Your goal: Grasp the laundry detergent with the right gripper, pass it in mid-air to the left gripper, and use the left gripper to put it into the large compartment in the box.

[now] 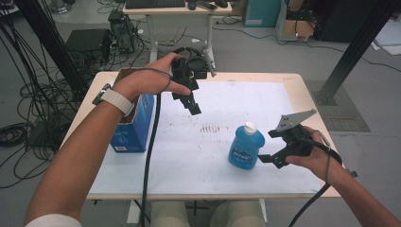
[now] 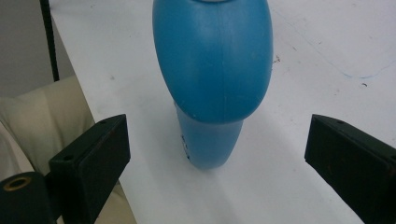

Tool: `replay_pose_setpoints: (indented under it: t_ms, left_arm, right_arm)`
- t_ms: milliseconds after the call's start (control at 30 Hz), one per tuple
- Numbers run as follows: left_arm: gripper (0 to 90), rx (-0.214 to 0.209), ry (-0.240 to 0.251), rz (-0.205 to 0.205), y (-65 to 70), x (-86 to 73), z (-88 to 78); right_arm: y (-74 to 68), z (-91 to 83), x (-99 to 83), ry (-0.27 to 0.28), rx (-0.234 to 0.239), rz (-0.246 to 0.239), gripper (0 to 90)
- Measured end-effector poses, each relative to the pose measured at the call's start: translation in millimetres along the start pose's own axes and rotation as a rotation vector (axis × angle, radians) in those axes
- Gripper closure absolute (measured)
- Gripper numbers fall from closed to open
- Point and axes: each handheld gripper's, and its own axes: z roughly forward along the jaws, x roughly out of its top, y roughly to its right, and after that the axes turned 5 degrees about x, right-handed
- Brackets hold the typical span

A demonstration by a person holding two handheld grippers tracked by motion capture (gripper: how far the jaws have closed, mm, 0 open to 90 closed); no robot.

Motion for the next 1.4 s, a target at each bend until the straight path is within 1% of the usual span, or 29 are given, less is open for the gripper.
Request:
replay_pose_setpoints:
  t_ms: [33,67,100,133,167,200,233,300,333,367,433,467,500,600,633,700,733,767,800,867,900,1167,1200,1233,1400]
  left_arm:
    - [9.0,0.001,-0.002,0.0,0.0,0.1,0.0]
    - [9.0,0.0,-0.001,0.0,0.0,0.1,0.2]
    - [9.0,-0.001,0.0,-0.001,0.0,0.0,0.3]
    - [9.0,-0.001,-0.002,-0.002,-0.1,0.0,0.3]
    - [9.0,-0.002,-0.004,-0.001,-0.3,0.0,0.3]
    - [9.0,-0.004,-0.005,-0.004,-0.3,-0.1,0.4]
    - [9.0,-0.004,-0.005,-0.004,-0.3,-0.1,0.4]
    - [9.1,-0.001,-0.001,-0.001,-0.6,-0.4,0.9]
    - [9.0,-0.001,-0.001,-0.002,-0.6,-0.5,1.1]
    - [9.1,0.0,-0.001,-0.002,-0.6,-0.5,1.3]
    - [9.1,-0.001,-0.001,-0.001,-0.5,-0.4,1.9]
    - [9.1,-0.002,-0.001,-0.003,-0.5,-0.5,2.3]
    - [9.1,-0.002,-0.001,-0.004,-0.6,-0.5,2.4]
    - [9.1,-0.002,-0.003,-0.006,-0.7,-0.7,2.7]
    - [9.1,-0.002,-0.004,-0.006,-0.8,-0.7,2.8]
    - [9.1,-0.002,-0.004,-0.003,-1.2,-0.8,3.0]
    - [9.1,-0.002,-0.005,-0.006,-1.1,-0.9,3.1]
    - [9.1,-0.001,-0.004,-0.005,-1.2,-0.9,3.2]
    - [9.1,-0.002,-0.004,-0.006,-1.2,-1.0,3.3]
    - [9.1,-0.002,-0.005,-0.006,-1.1,-0.9,3.4]
    - [9.1,-0.003,-0.002,-0.008,-1.1,-1.2,3.6]
    - [9.1,-0.003,-0.007,-0.009,-1.6,-1.4,4.2]
    - [9.1,-0.003,-0.007,-0.009,-1.4,-1.2,4.3]
    - [9.1,-0.003,-0.007,-0.009,-1.4,-1.1,4.3]
    - [9.1,-0.004,-0.009,-0.009,-1.4,-0.4,4.7]
  right_arm:
    - [-1.0,1.0,-0.6,0.007,0.001,0.017,6.9]
    - [-0.2,1.4,-1.8,0.004,0.003,0.006,6.8]
    - [-0.8,2.4,-2.3,0.012,0.002,0.016,6.8]
    - [0.1,2.5,-3.3,0.008,0.004,0.007,6.7]
    - [-0.6,3.6,-4.1,0.018,0.004,0.021,6.6]
    - [0.0,3.1,-4.8,0.007,0.005,0.015,6.5]
    - [-0.7,4.2,-5.4,0.021,0.004,0.029,6.4]
    - [0.1,5.1,-6.6,0.027,0.005,0.028,6.4]
    - [2.7,6.4,-7.1,0.041,0.009,-0.008,6.4]
    - [1.0,6.1,-7.5,0.036,0.007,0.016,6.4]
    - [1.0,6.5,-8.0,0.041,0.007,0.016,6.4]
    - [1.8,7.6,-9.2,0.054,0.009,0.005,6.4]
    - [0.9,7.6,-9.5,0.053,0.009,0.016,6.4]
    - [2.2,9.3,-11.2,0.071,0.013,0.003,6.4]
    - [1.3,9.3,-11.8,0.066,0.012,0.019,6.4]
    - [1.8,9.7,-12.4,0.071,0.012,0.012,6.4]
    - [0.9,9.8,-12.9,0.07,0.014,0.029,6.4]
    - [0.8,10.3,-14.0,0.073,0.013,0.032,6.4]
    - [1.7,10.9,-14.9,0.08,0.014,0.023,6.4]
    - [-0.4,10.2,-16.2,0.072,0.013,0.063,6.4]
    - [0.7,10.7,-16.8,0.077,0.014,0.052,6.3]
    - [4.1,13.2,-24.5,0.127,0.021,0.05,6.3]
    - [3.7,13.0,-25.0,0.127,0.021,0.058,6.3]
    - [4.3,13.6,-25.4,0.138,0.022,0.049,6.3]
    - [4.2,14.5,-27.2,0.148,0.022,0.053,6.3]
